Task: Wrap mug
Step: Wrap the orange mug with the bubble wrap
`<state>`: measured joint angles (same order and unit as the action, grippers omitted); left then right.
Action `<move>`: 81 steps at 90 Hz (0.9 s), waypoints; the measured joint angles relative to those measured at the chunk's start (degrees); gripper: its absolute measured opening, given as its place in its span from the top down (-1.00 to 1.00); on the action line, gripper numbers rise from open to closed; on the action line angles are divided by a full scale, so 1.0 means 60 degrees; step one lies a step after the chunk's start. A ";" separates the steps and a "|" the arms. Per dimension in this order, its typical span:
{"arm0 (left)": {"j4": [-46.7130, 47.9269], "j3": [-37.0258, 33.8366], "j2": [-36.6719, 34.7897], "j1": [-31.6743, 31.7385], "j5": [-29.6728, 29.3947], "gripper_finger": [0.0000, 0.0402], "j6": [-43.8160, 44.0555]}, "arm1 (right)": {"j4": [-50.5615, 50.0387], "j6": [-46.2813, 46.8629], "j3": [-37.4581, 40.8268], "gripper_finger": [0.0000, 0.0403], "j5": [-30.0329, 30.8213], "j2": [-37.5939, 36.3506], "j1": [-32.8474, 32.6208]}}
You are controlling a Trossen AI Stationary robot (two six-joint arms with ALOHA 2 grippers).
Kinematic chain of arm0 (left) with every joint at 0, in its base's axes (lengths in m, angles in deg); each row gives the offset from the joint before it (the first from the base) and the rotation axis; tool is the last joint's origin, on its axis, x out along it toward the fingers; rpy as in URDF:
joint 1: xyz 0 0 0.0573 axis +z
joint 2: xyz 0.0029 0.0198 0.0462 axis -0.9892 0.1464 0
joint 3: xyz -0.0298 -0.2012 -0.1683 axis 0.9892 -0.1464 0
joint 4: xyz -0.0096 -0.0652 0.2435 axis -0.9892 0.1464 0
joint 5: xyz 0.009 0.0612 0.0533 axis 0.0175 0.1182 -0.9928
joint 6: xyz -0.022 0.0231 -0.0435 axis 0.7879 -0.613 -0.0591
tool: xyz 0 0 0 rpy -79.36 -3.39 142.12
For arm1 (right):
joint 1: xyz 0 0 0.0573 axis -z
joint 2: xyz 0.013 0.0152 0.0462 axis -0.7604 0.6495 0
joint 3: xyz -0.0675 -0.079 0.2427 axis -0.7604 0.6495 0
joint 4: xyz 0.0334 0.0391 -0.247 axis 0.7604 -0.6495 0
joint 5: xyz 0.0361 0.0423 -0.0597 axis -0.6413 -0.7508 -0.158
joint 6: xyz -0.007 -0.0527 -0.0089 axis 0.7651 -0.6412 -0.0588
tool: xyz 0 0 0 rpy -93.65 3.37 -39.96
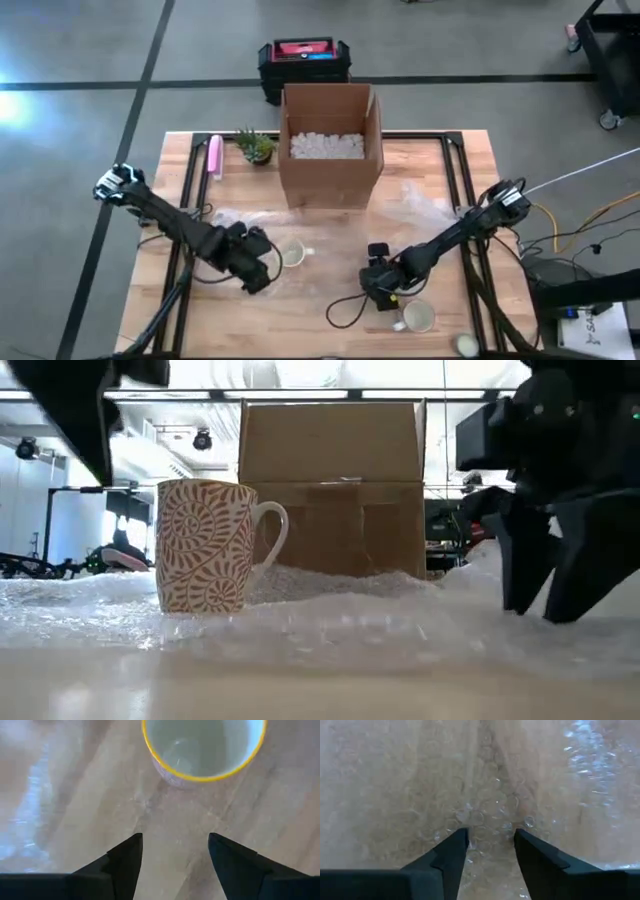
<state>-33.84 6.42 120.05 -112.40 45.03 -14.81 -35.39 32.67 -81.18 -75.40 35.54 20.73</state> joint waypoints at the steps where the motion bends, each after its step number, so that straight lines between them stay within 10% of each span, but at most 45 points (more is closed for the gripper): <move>1: -0.0182 -0.0094 -0.0004 -0.0002 0.0020 -0.02 0.0000 | 0.0002 -0.0009 0.0000 0.26 0.0002 0.0005 0.0009; 25: -0.2864 -0.1531 0.0041 -0.0019 0.0473 0.10 0.0103 | -0.0176 -0.1048 0.0036 0.95 0.0067 -0.0387 0.0049; 53: -0.3740 -0.2096 0.0114 -0.0021 0.0413 0.28 0.0415 | 0.0389 -0.3097 -0.1391 0.99 0.1995 -0.1096 0.0180; 81: -0.4279 -0.2190 0.0020 -0.0021 0.0764 0.44 0.0203 | 0.4504 -0.5202 -0.1905 0.99 0.2404 -0.0774 0.1014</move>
<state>-59.51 -6.72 120.17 -112.52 49.61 -13.59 -8.36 1.45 -92.61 -60.98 30.89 26.81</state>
